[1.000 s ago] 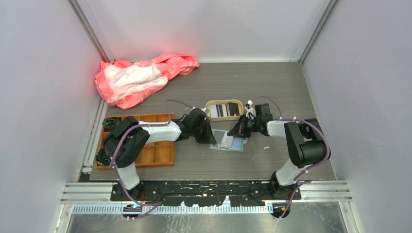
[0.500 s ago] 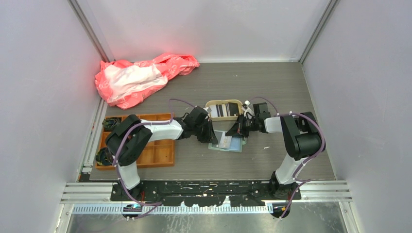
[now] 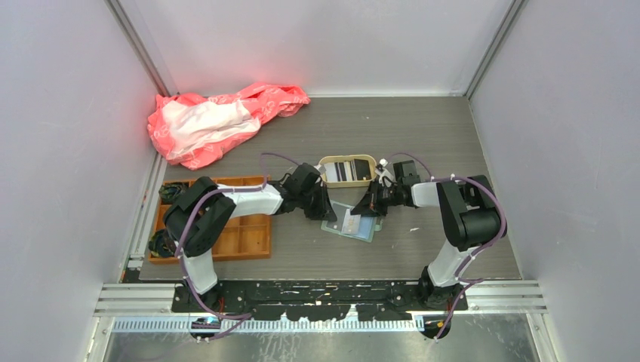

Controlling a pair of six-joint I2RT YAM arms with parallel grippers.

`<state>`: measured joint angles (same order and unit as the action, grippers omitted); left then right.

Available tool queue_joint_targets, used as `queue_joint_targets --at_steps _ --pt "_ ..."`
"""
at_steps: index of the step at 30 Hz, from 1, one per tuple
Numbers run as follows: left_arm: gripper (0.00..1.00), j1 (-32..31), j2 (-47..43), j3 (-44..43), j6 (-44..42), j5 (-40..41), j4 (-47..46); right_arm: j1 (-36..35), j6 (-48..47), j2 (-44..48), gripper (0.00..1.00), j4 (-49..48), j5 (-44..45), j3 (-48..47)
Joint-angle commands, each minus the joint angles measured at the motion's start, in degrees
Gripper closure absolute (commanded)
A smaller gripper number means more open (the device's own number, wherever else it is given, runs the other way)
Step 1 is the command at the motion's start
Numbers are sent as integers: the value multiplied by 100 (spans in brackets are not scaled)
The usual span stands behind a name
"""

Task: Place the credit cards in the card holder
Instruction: Insert the credit card into the card holder.

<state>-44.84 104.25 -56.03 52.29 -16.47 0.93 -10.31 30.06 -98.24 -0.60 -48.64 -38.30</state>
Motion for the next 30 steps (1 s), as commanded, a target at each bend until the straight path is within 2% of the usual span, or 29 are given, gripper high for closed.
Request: queue_joint_targets --at_steps 1,8,15,30 --pt "89 89 108 -6 -54 106 144 -43 -105 41 92 107 122 122" --pt "89 88 74 30 -17 -13 -22 -50 353 -81 92 -668 248 304" --pt "88 85 66 81 21 -67 -58 -48 553 -228 92 -1014 193 262" --pt "88 81 75 103 87 -134 -58 39 237 26 92 -1040 271 346"
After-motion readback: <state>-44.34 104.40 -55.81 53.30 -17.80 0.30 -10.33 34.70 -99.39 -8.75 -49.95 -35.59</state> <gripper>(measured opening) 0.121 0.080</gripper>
